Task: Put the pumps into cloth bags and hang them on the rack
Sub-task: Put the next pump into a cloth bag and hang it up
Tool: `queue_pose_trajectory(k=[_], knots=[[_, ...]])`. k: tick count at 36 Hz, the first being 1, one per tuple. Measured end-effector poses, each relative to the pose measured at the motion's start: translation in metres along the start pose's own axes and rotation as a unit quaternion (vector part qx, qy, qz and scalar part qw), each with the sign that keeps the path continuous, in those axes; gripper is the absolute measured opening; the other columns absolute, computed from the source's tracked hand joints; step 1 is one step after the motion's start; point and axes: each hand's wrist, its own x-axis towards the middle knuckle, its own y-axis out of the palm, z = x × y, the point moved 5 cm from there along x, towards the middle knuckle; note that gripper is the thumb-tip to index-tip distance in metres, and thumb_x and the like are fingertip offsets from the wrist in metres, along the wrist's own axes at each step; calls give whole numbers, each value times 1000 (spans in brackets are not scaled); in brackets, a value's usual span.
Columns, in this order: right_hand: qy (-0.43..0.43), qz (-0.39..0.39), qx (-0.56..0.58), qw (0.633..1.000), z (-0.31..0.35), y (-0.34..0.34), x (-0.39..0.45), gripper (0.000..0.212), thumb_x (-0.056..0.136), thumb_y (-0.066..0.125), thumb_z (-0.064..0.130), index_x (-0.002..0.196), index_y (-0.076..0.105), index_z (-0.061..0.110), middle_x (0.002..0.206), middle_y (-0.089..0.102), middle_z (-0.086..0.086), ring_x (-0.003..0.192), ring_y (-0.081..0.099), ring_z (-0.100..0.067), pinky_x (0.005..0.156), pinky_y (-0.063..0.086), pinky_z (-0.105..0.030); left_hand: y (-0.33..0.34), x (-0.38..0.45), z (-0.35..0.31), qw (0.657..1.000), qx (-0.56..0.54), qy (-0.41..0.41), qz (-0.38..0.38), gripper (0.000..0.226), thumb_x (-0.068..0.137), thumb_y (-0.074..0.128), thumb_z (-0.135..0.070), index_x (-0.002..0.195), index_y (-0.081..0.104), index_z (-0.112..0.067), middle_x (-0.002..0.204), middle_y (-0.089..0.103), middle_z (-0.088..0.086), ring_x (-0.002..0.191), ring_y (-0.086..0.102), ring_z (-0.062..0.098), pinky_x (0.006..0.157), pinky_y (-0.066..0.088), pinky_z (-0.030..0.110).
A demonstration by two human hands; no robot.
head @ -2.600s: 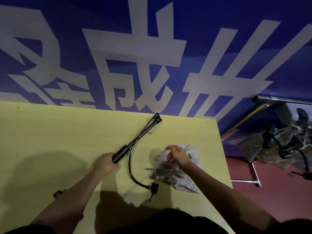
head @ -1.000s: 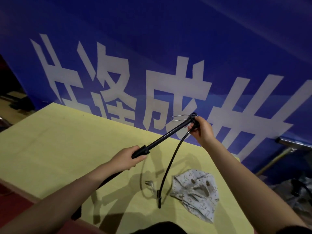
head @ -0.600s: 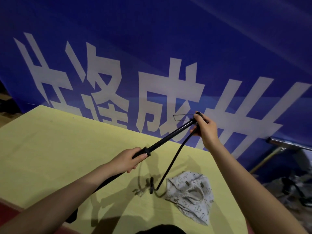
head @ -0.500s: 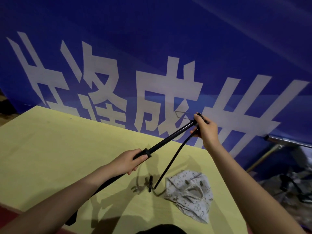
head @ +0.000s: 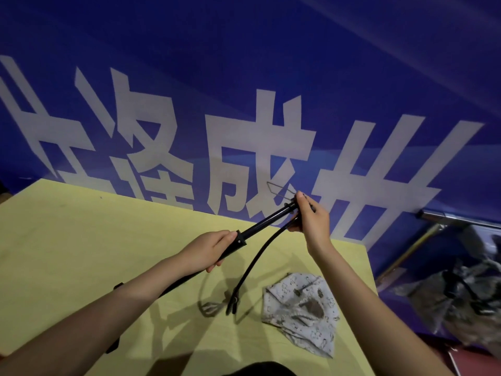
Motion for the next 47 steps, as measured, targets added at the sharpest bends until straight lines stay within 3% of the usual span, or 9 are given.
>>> queue_pose_trajectory(k=[7, 12, 18, 22, 30, 34, 39, 42, 47], knots=[[18, 33, -19, 999, -11, 13, -18, 33, 103, 43, 31, 109, 66, 8, 58, 57, -5, 46, 59, -18, 47, 52, -27, 1, 3, -7, 999, 41, 6, -12, 39, 99, 25, -54, 94, 59, -36, 60, 56, -4, 46, 49, 15, 59, 46, 37], [35, 57, -20, 998, -21, 25, -32, 34, 104, 38, 31, 99, 65, 12, 52, 56, 0, 46, 58, -20, 48, 50, -30, -2, 4, -20, 994, 108, 6, -18, 35, 99, 24, -53, 87, 53, -37, 65, 58, -1, 46, 49, 15, 57, 45, 35], [36, 103, -3, 994, -28, 39, -50, 26, 105, 33, 33, 120, 55, 32, 63, 60, 1, 48, 57, -16, 51, 50, -32, -5, 8, -37, 983, 182, 12, -29, 45, 102, 26, -49, 90, 55, -17, 66, 58, 2, 51, 50, 13, 52, 37, 30], [44, 125, -1, 991, -33, 45, -59, 37, 105, 33, 32, 140, 44, 27, 85, 64, -7, 49, 58, -15, 51, 50, -29, 0, 11, -46, 979, 196, 24, -39, 44, 103, 25, -45, 90, 55, -16, 65, 56, -2, 50, 49, 9, 55, 39, 31], [36, 127, -13, 991, -36, 45, -67, 32, 105, 35, 30, 135, 45, 32, 98, 65, -3, 61, 61, -12, 56, 51, -27, 6, 13, -47, 980, 191, 38, -43, 42, 104, 20, -38, 87, 52, -17, 71, 61, 7, 53, 47, 13, 59, 40, 34], [72, 144, -45, 986, -35, 42, -66, 28, 103, 40, 32, 126, 52, 23, 108, 64, -1, 83, 67, -16, 60, 53, -28, 7, 14, -46, 973, 222, 47, -30, 40, 105, 19, -36, 78, 45, -22, 67, 55, 3, 60, 48, 18, 61, 40, 36], [188, 215, 59, 956, -39, 46, -66, 34, 100, 48, 31, 117, 52, 2, 98, 71, -22, 75, 69, -35, 52, 51, -27, 11, 18, -47, 958, 279, 69, -9, 37, 104, 19, -35, 87, 47, -19, 73, 55, 3, 71, 53, 23, 65, 41, 37], [200, 215, 97, 951, -42, 46, -65, 37, 99, 51, 29, 119, 54, -3, 103, 70, -26, 84, 69, -41, 57, 55, -26, 10, 20, -48, 952, 294, 80, -13, 33, 104, 20, -34, 88, 46, -22, 75, 54, 0, 71, 51, 20, 62, 38, 35], [200, 178, 133, 954, -45, 47, -62, 37, 95, 59, 25, 117, 56, -5, 95, 67, -15, 85, 69, -23, 65, 55, -28, 11, 21, -45, 953, 290, 88, -17, 33, 104, 20, -34, 92, 48, -21, 77, 54, 1, 71, 52, 21, 62, 39, 34]])
